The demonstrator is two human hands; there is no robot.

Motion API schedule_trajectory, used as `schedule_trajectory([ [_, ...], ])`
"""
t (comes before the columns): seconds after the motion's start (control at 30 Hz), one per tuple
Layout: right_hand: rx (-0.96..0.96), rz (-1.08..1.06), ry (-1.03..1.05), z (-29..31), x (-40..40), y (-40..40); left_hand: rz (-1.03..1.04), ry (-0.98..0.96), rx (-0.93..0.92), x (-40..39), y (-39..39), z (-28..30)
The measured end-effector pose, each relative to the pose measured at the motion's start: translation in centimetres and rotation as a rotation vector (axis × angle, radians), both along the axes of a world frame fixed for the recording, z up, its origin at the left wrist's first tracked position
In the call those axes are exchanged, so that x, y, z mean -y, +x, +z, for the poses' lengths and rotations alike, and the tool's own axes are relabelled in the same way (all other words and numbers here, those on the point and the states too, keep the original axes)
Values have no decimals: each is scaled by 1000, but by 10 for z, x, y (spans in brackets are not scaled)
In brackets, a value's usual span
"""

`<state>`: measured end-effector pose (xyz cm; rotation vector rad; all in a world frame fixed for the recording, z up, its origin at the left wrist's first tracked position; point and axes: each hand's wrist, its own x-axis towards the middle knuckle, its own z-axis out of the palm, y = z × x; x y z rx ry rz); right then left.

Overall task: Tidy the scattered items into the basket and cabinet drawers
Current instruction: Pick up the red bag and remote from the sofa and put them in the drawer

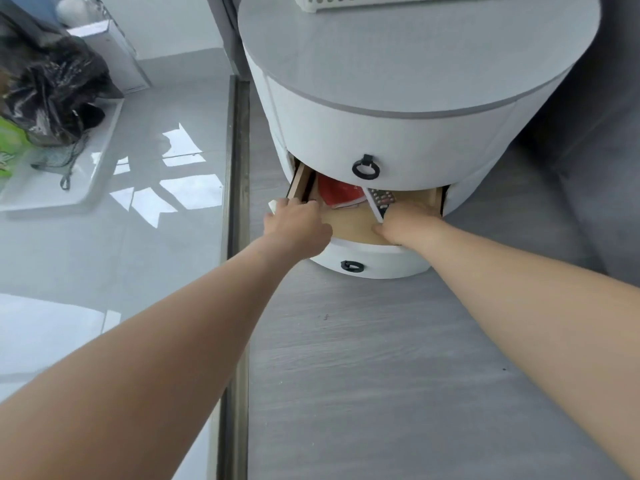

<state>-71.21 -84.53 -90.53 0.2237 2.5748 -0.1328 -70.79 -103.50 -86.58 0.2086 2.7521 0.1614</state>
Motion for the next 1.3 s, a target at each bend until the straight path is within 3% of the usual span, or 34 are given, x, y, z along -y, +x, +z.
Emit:
schedule_trajectory([
  [0.17,29,-108,47,-13,8,-5,-112,-86,54,-6,7,-9],
  [0.3,-71,8,52,-11,6,-2,-243,-106,-3,-11,10,-13],
  [0.4,-127,151,-80,-9,4,1,-228,-120,74,-14,8,-15],
  [0.47,-1,137,-175,-8,2,1,-223,-134,108,-14,7,-17],
  [0.57,147,84,-58,-11,-2,-3,-227,-152,136,-15,4,-16],
  [0.67,152,-26,50,-17,-4,-5,-233,-172,155,-14,4,-16],
  [0.8,138,-111,40,-15,5,-6,-228,-146,142,-12,5,-15],
  [0.93,-121,34,32,-6,4,0,-215,-119,131,-13,4,-15],
  [1.17,131,-106,97,-12,5,-7,-180,-23,128,-22,-2,-23],
  [1.3,42,-141,46,-10,4,-3,-162,-3,107,-22,0,-26],
])
